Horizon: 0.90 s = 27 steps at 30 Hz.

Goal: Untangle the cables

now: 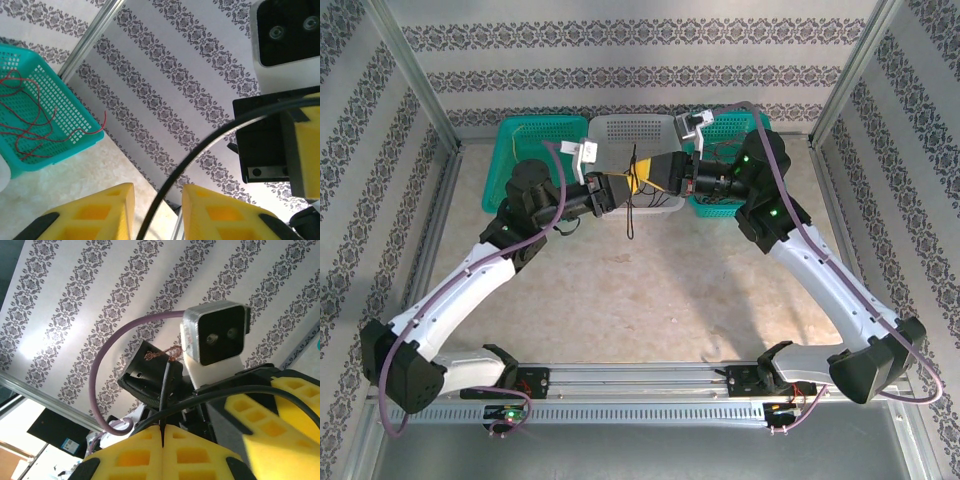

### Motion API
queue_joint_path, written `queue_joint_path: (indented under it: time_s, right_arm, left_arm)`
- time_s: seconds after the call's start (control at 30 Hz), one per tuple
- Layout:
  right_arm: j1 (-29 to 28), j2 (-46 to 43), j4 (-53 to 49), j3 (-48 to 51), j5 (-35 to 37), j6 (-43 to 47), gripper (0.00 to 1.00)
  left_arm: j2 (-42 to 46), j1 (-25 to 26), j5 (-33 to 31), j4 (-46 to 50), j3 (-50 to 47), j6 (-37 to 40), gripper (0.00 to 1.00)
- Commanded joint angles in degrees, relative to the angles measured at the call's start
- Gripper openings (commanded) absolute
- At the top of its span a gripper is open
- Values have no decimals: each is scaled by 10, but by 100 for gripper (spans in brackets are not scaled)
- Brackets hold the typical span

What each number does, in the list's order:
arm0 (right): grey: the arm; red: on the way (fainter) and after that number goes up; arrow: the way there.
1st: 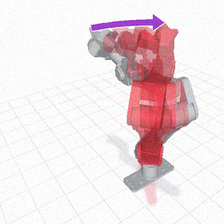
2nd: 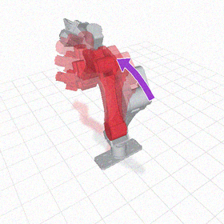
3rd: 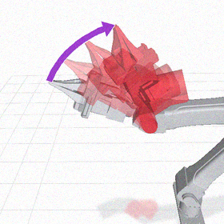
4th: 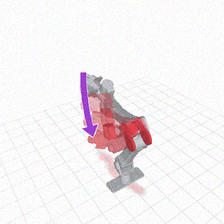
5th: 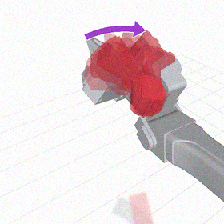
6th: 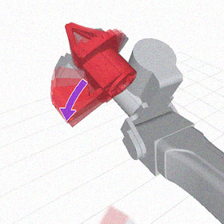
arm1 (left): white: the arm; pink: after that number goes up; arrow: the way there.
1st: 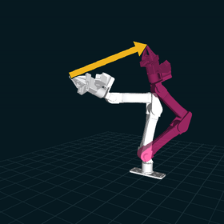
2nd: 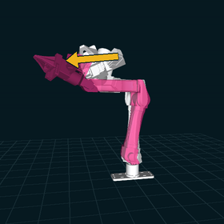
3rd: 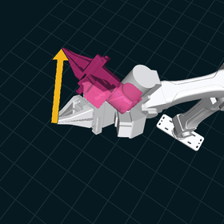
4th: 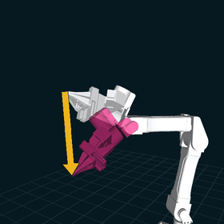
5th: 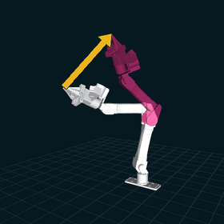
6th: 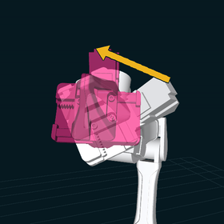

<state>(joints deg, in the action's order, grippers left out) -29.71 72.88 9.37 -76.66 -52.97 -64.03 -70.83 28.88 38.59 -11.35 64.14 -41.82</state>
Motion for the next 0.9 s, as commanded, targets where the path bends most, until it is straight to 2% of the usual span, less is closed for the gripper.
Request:
queue_joint_path:
  time_s: [0.0,0.17,0.3,0.47,0.57,0.67,0.7,0.73,0.8,0.83,0.87]
  right_arm:
    - [5,-19,30,4,0,-7,0]
    - [9,-25,29,10,3,-7,0]
    - [15,-31,12,20,3,0,0]
    - [15,-46,-51,45,9,47,0]
    - [14,-60,-79,83,15,64,0]
    - [15,-79,-118,126,29,86,0]
    - [16,-86,-142,137,39,99,3]
    - [18,-91,-166,145,49,111,13]
    - [25,-104,-236,156,88,149,40]
    - [29,-108,-276,157,108,169,51]
    - [34,-111,-324,155,143,192,57]
  left_arm:
    - [-8,-1,17,-43,19,-11,23]
    - [-11,-6,-13,-28,30,4,0]
    - [-14,-37,-60,5,47,-28,0]
    - [-21,-99,-149,107,102,-99,0]
    - [-32,-146,-155,104,126,-138,0]
    - [-52,-171,-158,109,166,-136,0]
    - [-61,-175,-161,112,180,-130,0]
    - [-69,-175,-163,114,192,-124,0]
    - [-88,-176,-169,118,220,-108,0]
    - [-97,-175,-174,123,234,-99,0]
    - [-108,-176,-179,129,252,-85,0]
